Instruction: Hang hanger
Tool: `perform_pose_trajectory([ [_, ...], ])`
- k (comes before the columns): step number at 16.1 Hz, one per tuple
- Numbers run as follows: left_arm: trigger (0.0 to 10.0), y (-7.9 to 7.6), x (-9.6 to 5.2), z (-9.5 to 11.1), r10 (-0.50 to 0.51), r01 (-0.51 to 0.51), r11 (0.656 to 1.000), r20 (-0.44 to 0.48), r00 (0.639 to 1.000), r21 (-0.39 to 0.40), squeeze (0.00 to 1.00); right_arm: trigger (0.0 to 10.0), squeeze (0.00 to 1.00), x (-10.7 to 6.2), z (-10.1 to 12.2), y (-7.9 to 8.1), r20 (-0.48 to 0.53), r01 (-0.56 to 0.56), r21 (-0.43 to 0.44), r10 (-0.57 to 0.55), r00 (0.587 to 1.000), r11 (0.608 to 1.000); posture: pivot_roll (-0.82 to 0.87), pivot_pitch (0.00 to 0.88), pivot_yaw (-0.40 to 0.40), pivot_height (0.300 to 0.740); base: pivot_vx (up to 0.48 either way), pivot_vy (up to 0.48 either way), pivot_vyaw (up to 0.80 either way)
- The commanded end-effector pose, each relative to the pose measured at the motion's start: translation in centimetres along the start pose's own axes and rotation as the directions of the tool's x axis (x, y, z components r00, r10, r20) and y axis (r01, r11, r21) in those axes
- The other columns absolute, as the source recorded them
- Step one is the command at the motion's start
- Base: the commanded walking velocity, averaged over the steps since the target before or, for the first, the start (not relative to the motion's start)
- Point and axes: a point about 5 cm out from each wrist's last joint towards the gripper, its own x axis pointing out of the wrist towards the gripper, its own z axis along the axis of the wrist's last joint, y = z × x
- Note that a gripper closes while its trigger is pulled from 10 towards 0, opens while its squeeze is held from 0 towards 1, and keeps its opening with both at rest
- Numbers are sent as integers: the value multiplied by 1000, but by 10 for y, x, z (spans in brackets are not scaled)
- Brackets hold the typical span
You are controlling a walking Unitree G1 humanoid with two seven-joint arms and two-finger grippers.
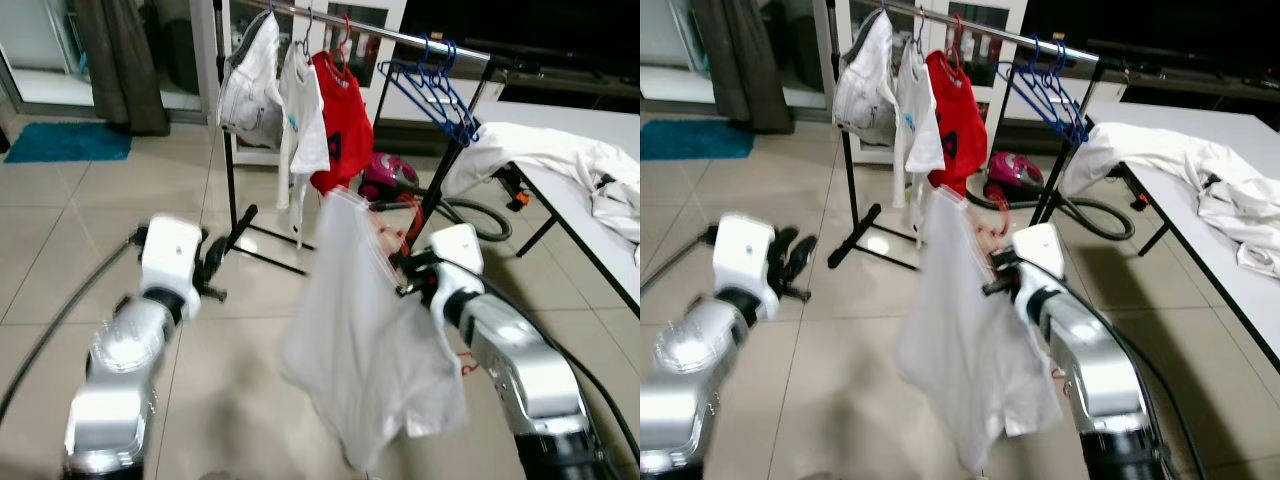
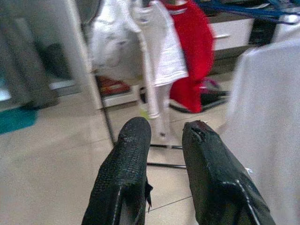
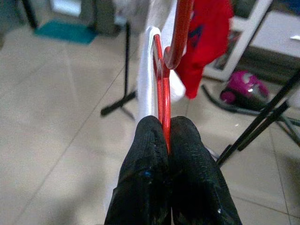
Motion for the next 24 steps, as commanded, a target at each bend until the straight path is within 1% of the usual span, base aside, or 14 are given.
perform_pose_trajectory([
  [1,10000,-4,-3,6,25,-26,999,28,999,24,0,10000,0,-5,7,-6,53,62,30,-64,997,998,70,20,-116,740,0,0,0],
  [2,10000,-14,-8,5,14,-17,997,37,999,74,0,10000,0,-9,2,-7,39,122,43,-124,992,992,70,17,-117,740,0,0,0],
  [3,10000,-17,-8,3,31,-33,998,36,999,54,0,10000,0,-11,-7,-7,27,150,18,-151,988,988,69,11,-115,740,0,0,0],
  [4,10000,-20,-7,3,33,-35,998,49,998,42,0,10000,0,-16,-19,-8,10,172,50,-173,985,984,70,7,-111,740,0,0,0],
  [5,10000,-21,-7,6,33,-35,999,66,997,34,0,10000,0,-21,-27,-10,-2,180,112,-181,984,977,73,1,-108,740,0,0,0],
  [7,10000,-22,-4,8,22,-24,999,73,997,21,0,10000,0,-25,-33,-9,-18,196,141,-196,980,970,69,0,-95,740,0,0,0],
  [10,10000,-24,2,4,0,-2,1000,70,998,20,0,10000,0,-23,-33,-4,-5,217,162,-219,976,963,58,0,-61,740,0,0,0],
  [12,10000,-27,3,5,-29,29,1000,72,997,2,0,10000,0,-22,-29,-3,29,210,137,-215,976,968,60,0,-47,740,261,0,0],
  [13,10000,-27,3,6,-38,38,999,74,997,-4,0,10000,0,-21,-25,0,45,205,78,-209,977,976,59,0,-45,740,356,0,0],
  [14,10000,-27,3,5,-36,36,999,74,997,-1,0,10000,0,-20,-26,2,34,205,74,-208,978,976,60,0,-46,740,368,0,400],
  [17,10000,-26,4,6,-33,34,999,75,997,-2,0,10000,0,-15,-24,5,31,187,113,-192,981,976,69,0,-55,740,372,0,800],
  [18,10000,-25,4,6,-31,32,999,75,997,-2,0,10000,0,-14,-22,6,37,185,141,-192,981,973,70,0,-58,740,371,0,0],
  [20,10000,-25,2,5,-27,27,1000,72,997,5,0,10000,0,-10,-21,6,11,177,123,-180,984,977,79,0,-64,740,373,0,0],
  [24,10000,-24,3,9,-37,36,999,84,996,12,0,10000,0,-7,-14,3,50,191,97,-197,979,977,80,0,-62,740,371,0,0],
])
